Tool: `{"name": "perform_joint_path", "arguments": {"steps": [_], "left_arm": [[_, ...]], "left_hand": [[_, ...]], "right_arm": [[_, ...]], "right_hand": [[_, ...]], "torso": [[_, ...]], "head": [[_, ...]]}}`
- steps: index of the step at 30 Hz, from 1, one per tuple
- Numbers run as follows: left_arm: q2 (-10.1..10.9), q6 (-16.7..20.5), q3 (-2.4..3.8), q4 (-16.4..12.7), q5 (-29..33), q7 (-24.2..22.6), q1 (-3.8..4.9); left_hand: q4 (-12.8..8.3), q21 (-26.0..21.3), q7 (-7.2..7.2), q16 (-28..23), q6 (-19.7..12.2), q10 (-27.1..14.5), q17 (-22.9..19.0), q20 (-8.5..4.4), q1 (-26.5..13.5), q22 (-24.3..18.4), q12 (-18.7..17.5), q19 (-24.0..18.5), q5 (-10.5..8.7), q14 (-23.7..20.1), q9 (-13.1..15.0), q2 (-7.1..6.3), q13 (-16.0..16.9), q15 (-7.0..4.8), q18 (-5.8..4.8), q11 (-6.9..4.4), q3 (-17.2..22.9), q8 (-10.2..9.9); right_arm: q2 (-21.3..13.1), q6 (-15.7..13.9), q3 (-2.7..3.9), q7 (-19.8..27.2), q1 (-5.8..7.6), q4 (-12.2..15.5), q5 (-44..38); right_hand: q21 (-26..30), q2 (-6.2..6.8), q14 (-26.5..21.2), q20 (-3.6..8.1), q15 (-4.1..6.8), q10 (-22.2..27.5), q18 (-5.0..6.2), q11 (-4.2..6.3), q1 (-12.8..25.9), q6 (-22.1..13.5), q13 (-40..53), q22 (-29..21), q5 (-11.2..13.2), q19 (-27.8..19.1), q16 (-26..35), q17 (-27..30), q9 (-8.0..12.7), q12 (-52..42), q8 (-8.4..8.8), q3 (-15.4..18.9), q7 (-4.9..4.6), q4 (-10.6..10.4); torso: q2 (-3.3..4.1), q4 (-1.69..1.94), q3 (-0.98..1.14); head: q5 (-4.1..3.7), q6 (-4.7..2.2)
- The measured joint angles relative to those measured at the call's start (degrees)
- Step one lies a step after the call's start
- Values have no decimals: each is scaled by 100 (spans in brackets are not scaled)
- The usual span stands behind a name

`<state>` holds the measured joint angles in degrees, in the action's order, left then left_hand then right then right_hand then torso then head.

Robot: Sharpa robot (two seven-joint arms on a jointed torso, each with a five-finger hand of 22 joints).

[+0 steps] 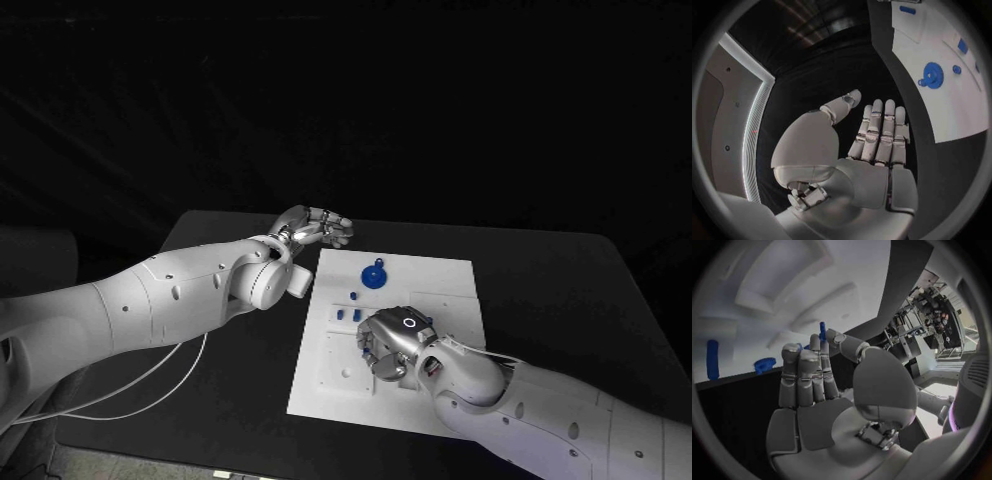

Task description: Assemble the parts on the task board

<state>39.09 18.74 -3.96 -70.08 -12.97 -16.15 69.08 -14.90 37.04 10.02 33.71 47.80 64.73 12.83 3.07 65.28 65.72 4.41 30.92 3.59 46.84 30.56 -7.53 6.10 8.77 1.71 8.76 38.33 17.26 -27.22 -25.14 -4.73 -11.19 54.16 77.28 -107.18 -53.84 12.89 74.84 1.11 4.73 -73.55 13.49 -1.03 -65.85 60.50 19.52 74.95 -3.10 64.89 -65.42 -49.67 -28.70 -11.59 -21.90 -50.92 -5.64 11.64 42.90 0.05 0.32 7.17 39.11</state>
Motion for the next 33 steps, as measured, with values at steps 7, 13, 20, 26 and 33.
{"name": "perform_joint_path", "arguments": {"steps": [7, 13, 20, 26, 33], "left_arm": [[5, -1, 0, 15, 1, -3, 0], [-7, -2, 0, 29, 1, -5, 0], [-5, -3, 0, 31, 1, -7, 0], [-8, -4, 0, 34, 1, -7, 0], [-13, -5, 0, 34, 1, -7, 0]], "left_hand": [[0, 0, 0, -22, 0, -20, 5, 0, 0, 0, 0, 0, 0, 0, 0, 0, 0, 0, 0, 20, 0, 0], [0, 0, 0, -22, 0, -20, 5, 0, 0, -1, 0, 0, 0, 0, 1, 0, -5, 0, 0, 20, 0, 0], [0, -23, 0, -22, 0, -37, 10, 0, 0, 5, 0, 0, 0, 0, -5, 0, -5, 0, 0, 3, 0, 0], [0, -23, 0, -44, 0, -37, 10, 0, 0, 4, 0, 0, 0, 0, -5, 0, -11, 0, 1, 3, 0, 0], [0, -23, -15, -44, -15, -37, 16, 0, 23, 10, 0, 0, 0, 0, -4, 23, -15, 0, 0, 3, 0, 0]], "right_arm": [[21, -2, -50, -95, -3, -47, -61], [67, -34, -53, -159, 2, -129, -89], [90, -77, -76, -199, 5, -197, -104], [102, -114, -83, -231, -6, -205, -108], [110, -144, -84, -243, -9, -189, -109]], "right_hand": [[0, 0, 0, -1, 0, 0, 0, 0, 0, -9, 10, 0, 0, 0, 0, 5, 0, 15, 6, 0, 9, 0], [0, 0, 1, -2, -1, 0, 0, 0, 0, -9, 10, 0, 0, -1, 1, 5, 1, -5, 22, 0, 9, 0], [-21, 0, 8, 21, 4, 0, -1, 0, 0, -9, 14, 0, 5, 23, 1, 5, -39, -6, 33, 1, 9, 0], [-21, 1, 20, 21, -1, -1, -1, -1, 0, -9, 19, 0, 5, 24, 1, 10, -10, -6, 33, -15, 9, 16], [-21, 1, 29, 20, -9, -3, -1, -3, 1, -9, 19, 0, 5, 24, 1, 11, -8, -6, 33, -15, 9, 17]], "torso": [[-3, -4, -1], [-1, 1, 1], [-2, 3, 4], [-2, -1, 4], [-3, 3, 2]], "head": [[-5, 7], [-11, 11], [7, 26], [21, 34], [28, 46]]}}
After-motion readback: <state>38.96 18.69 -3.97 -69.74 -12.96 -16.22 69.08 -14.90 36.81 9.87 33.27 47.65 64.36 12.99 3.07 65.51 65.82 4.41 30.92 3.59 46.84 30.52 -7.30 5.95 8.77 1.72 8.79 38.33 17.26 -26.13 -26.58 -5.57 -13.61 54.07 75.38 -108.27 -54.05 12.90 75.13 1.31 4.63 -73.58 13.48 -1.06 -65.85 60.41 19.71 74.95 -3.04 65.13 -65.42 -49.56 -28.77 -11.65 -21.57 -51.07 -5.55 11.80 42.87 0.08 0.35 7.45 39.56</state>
